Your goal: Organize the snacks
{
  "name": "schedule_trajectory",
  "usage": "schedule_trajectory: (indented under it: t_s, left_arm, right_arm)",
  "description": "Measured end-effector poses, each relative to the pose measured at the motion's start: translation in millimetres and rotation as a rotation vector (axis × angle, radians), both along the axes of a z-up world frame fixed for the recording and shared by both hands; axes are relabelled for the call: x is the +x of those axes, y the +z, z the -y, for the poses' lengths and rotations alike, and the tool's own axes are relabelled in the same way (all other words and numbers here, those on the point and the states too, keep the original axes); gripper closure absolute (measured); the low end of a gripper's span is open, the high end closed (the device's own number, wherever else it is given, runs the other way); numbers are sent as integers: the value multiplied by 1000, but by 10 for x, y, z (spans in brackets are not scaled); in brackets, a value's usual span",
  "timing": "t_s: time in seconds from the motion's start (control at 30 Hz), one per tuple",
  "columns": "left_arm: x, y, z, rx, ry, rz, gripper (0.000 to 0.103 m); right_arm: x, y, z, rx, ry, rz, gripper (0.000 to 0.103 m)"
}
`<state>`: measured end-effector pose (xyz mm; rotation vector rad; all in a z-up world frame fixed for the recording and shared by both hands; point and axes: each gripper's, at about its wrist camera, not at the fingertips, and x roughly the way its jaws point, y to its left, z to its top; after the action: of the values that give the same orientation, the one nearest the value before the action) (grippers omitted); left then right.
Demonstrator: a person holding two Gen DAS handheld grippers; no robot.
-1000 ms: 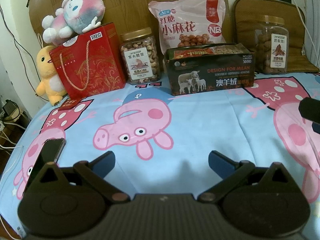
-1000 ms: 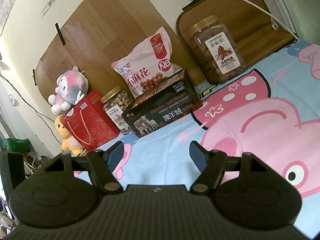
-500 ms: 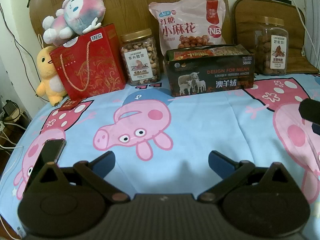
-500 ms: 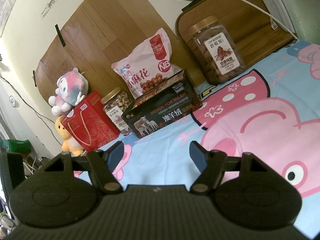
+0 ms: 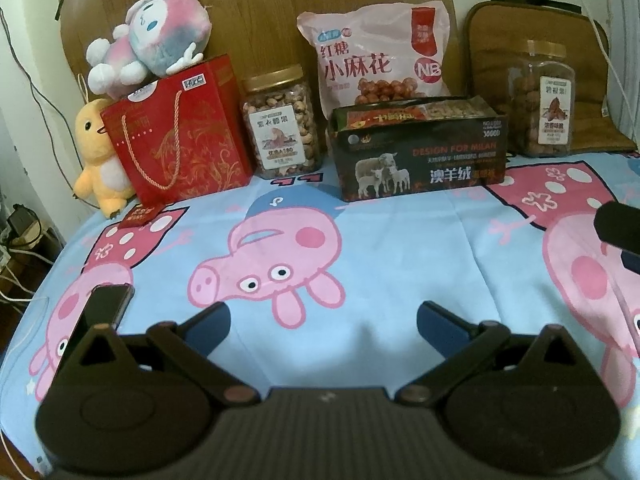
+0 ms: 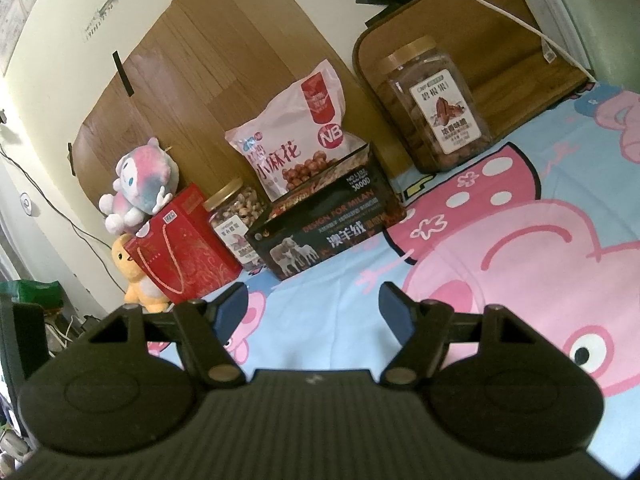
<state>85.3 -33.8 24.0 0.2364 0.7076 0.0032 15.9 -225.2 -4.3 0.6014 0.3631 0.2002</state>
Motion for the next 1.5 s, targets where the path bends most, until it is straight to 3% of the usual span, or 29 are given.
schedule_trajectory:
  t_s: [1.5]
  left_arm:
    - [11, 52, 40, -15, 1, 12, 0]
  right_arm:
    - [-18, -11, 43, 24, -9, 12, 29]
